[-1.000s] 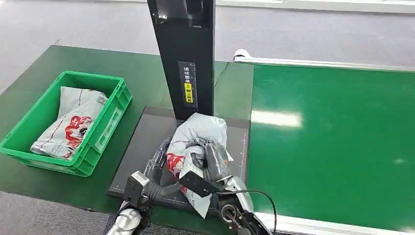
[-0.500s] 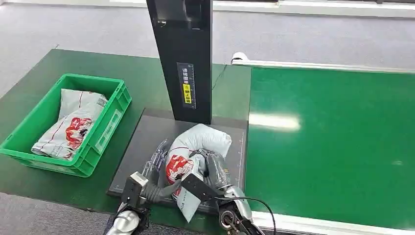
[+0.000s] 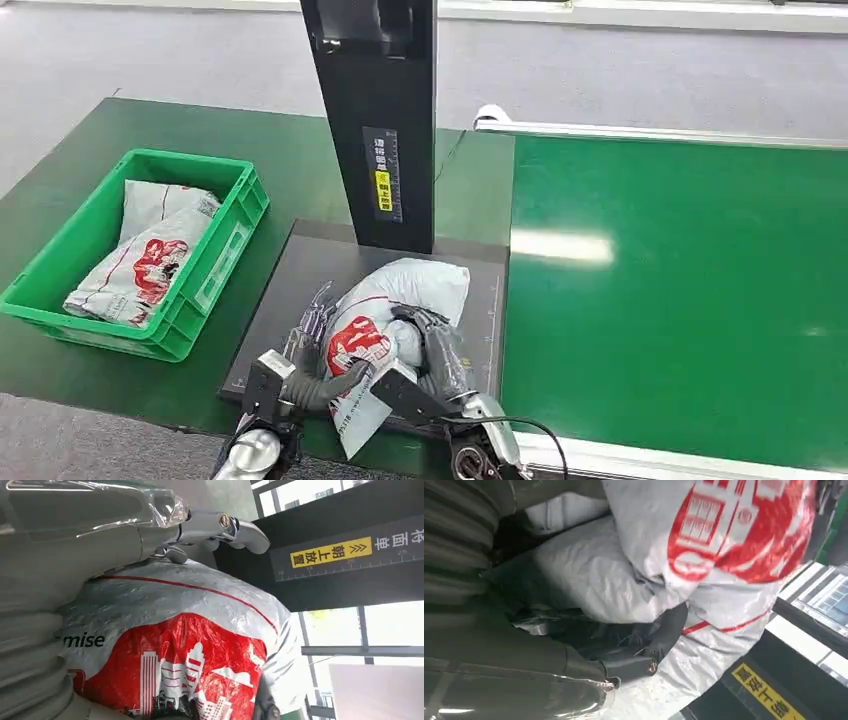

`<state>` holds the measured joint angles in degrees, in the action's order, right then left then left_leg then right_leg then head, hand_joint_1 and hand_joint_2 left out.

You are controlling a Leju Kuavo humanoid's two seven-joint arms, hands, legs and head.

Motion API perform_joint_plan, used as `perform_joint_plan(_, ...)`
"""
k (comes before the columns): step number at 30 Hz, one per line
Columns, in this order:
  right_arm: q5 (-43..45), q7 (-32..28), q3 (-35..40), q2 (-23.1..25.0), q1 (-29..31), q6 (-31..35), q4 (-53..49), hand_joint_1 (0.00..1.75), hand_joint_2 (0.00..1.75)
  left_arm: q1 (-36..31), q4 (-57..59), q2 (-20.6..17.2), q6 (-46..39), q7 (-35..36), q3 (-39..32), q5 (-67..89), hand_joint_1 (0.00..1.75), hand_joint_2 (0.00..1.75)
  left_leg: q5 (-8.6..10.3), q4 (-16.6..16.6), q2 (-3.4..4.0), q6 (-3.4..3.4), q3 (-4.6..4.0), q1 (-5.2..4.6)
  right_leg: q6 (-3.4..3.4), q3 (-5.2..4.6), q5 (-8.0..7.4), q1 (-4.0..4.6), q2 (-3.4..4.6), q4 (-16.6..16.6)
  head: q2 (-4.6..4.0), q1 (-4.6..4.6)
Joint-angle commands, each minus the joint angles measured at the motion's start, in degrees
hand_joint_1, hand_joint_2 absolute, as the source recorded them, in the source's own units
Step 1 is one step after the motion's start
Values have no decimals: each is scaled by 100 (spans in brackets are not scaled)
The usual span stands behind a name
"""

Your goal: Moved the parcel from conveyor to table for the left to box.

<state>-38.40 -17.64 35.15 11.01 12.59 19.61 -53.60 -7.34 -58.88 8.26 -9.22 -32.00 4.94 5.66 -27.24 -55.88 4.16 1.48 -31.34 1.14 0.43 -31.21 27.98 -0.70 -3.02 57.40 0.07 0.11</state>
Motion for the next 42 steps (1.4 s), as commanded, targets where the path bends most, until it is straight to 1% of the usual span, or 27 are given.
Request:
perform_joint_plan(1,3,-43,-265,-588,-264,28,-1347,0,175,21,120,-30,41,-16,-148,15,0,175,6,0,-42,-12,-19,0,-2,-11,-4,0,7,-4,0,0)
perform_joint_plan(2,8,-46,-298,-639,-291,27,-1470,0,175,32,116,-42,49,-18,-149,16,0,175,5,-1,-32,-11,-17,-1,-1,-11,-2,-1,4,-2,0,0)
perform_joint_plan(3,52,-56,-373,-703,-340,31,-1677,0,175,46,92,-45,64,-31,-163,22,0,175,8,1,-45,-15,-26,-1,-2,-17,-5,0,9,-5,0,0)
perform_joint_plan(4,70,-55,-405,-729,-354,30,-1748,0,0,49,85,-47,69,-31,-168,24,0,175,6,-1,-34,-12,-24,-1,-1,-16,-3,-1,4,-3,0,0)
perform_joint_plan(5,92,-57,-427,-749,-358,17,-1783,0,0,49,81,-48,69,-32,-170,26,0,175,4,-1,-30,-10,-22,-3,-1,-14,-1,-3,-1,-1,0,0)
perform_joint_plan(6,92,-53,-491,-803,-406,24,-1946,0,0,56,57,-53,84,-35,-175,35,0,175,7,-1,-48,-15,-30,-1,-2,-20,-3,-1,3,-5,0,0)
perform_joint_plan(7,179,-43,-610,-850,-467,0,-2123,0,0,66,23,-67,88,-38,-183,55,0,175,5,-2,-32,-10,-27,-2,-1,-20,-2,-1,0,-2,0,0)
perform_joint_plan(8,204,-44,-634,-868,-466,-19,-2146,0,0,66,20,-72,90,-38,-186,55,0,175,7,-1,-43,-13,-31,-2,-2,-21,-3,-1,-1,-3,0,0)
perform_joint_plan(10,491,-120,-859,-1011,-608,-90,-2500,0,0,134,-104,-96,87,-39,-221,62,0,175,11,0,-61,-18,-38,-1,-4,-26,-6,0,5,-6,0,0)
perform_joint_plan(12,515,-123,-992,-1103,-711,-109,-2690,0,0,205,-231,-99,76,-26,-263,75,0,175,14,2,-83,-25,-46,1,-5,-28,-9,2,10,-13,0,0)
perform_joint_plan(13,533,-129,-1052,-1147,-765,-100,-2787,0,0,236,-285,-98,71,-16,-282,84,0,175,6,-1,-47,-14,-34,-1,-1,-25,-2,-1,-1,-5,0,0)
perform_joint_plan(15,608,-164,-1154,-1239,-826,-123,-2872,0,0,276,-342,-111,55,-3,-318,89,0,175,8,0,-64,-18,-39,-2,-2,-25,-3,-2,0,-7,0,2)
perform_joint_plan(16,636,-165,-1240,-1321,-859,-107,-2921,0,0,352,-439,-116,40,2,-364,88,0,175,4,-1,-47,-13,-36,-1,-1,-25,-1,-1,-4,-5,0,0)
perform_joint_plan(19,696,-183,-1418,-1410,-940,-83,-3003,0,0,493,-626,-115,39,25,-438,107,0,175,6,2,-51,-15,-38,-2,-2,-26,-2,-1,-1,-8,0,2)
perform_joint_plan(20,694,-176,-1507,-1460,-1001,-43,-3059,0,0,557,-708,-111,36,38,-479,119,0,175,3,-1,-36,-11,-38,-3,-1,-30,-1,-2,-2,-3,0,-2)
perform_joint_plan(21,705,-169,-1596,-1469,-1051,17,-3098,0,0,590,-761,-108,43,53,-500,133,0,175,3,0,-44,-14,-38,-2,-2,-29,-1,-2,4,-5,0,0)
perform_joint_plan(22,714,-162,-1747,-1482,-1149,86,-3171,0,0,639,-821,-104,55,70,-536,153,0,175,2,-2,-35,-10,-39,-3,-1,-31,0,-1,-6,-3,0,0)
perform_joint_plan(23,713,-154,-1777,-1502,-1172,76,-3201,0,0,653,-836,-110,61,75,-536,161,0,175,4,0,-50,-14,-41,-3,-2,-30,0,-2,-3,-5,0,0)
perform_joint_plan(25,648,-97,-2019,-1409,-1346,169,-3316,0,0,697,-876,-130,66,91,-545,181,0,175,5,0,-57,-16,-44,-1,-3,-32,-1,-1,-1,-7,0,0)
perform_joint_plan(28,568,28,-2273,-1335,-1540,203,-3431,0,0,772,-953,-135,52,106,-566,185,0,175,2,0,-39,-11,-42,-3,-2,-34,0,-2,-4,-3,0,0)
perform_joint_plan(30,579,9,-2343,-1365,-1596,219,-3417,0,0,811,-974,-136,53,103,-570,185,0,175,3,1,-47,-12,-44,-1,-3,-34,0,-1,-2,-5,0,-2)
perform_joint_plan(31,597,19,-2539,-1276,-1671,154,-3387,0,0,877,-1090,-113,42,125,-597,198,0,175,2,0,-39,-11,-42,-2,-2,-33,1,-1,-5,-4,0,0)
perform_joint_plan(32,591,13,-2589,-1275,-1712,153,-3372,0,0,897,-1124,-111,37,139,-598,212,0,175,3,1,-52,-14,-44,-1,-3,-33,0,0,0,-7,0,0)
perform_joint_plan(37,559,1,-2805,-1208,-1958,144,-3337,0,0,969,-1318,-108,-6,209,-747,279,0,175,1,-1,-33,-9,-44,-1,-1,-34,1,0,-7,-3,0,0)
perform_joint_plan(38,558,-1,-2834,-1183,-1993,160,-3348,0,0,978,-1362,-98,-22,218,-792,287,0,175,2,0,-48,-14,-45,0,-3,-33,0,0,0,-6,0,-2)
perform_joint_plan(41,543,1,-2873,-1115,-2061,138,-3381,0,0,999,-1519,-121,-38,249,-910,378,0,175,1,-1,-32,-9,-44,-2,-2,-36,1,-1,-4,-1,0,0)
perform_joint_plan(42,536,-2,-2876,-1101,-2063,133,-3388,0,0,1004,-1553,-121,-24,270,-936,402,0,175,2,0,-41,-12,-46,0,-4,-37,0,0,1,-3,0,0)
